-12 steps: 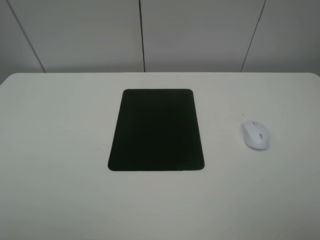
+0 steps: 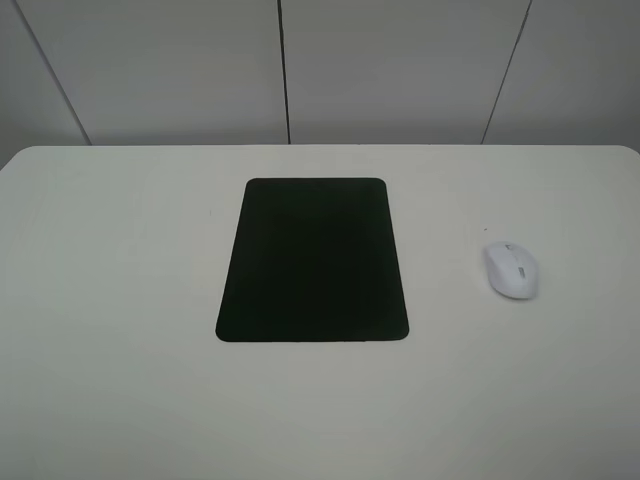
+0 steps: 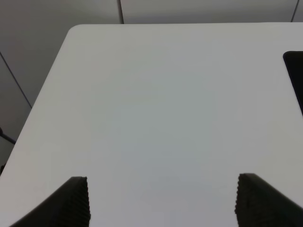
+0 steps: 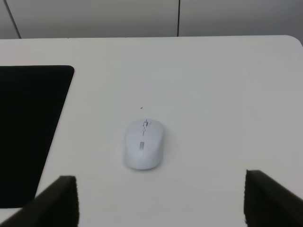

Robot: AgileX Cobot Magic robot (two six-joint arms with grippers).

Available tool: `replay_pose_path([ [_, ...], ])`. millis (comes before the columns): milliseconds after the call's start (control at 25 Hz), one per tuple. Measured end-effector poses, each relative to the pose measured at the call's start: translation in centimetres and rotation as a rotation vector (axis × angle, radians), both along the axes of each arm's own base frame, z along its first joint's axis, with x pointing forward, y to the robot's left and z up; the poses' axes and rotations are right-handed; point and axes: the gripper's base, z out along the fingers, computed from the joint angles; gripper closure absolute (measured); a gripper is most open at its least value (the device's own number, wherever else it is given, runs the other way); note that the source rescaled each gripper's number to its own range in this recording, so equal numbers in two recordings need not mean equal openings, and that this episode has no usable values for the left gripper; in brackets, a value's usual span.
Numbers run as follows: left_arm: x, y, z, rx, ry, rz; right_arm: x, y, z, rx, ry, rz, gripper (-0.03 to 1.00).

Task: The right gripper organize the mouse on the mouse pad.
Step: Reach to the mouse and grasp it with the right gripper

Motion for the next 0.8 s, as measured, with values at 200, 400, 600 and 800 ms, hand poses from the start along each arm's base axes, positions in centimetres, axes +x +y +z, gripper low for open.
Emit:
replay_pose_path([
  [200, 0.0, 0.0, 0.0, 0.0, 0.0, 0.0, 0.0, 0.0, 0.0, 0.0, 0.0, 0.0, 0.51],
  [400, 0.0, 0.0, 0.0, 0.0, 0.0, 0.0, 0.0, 0.0, 0.0, 0.0, 0.0, 0.0, 0.51],
  [600, 0.0, 0.0, 0.0, 0.0, 0.0, 0.0, 0.0, 0.0, 0.0, 0.0, 0.0, 0.0, 0.51],
  [800, 0.0, 0.0, 0.0, 0.0, 0.0, 0.0, 0.0, 0.0, 0.0, 0.0, 0.0, 0.0, 0.51],
])
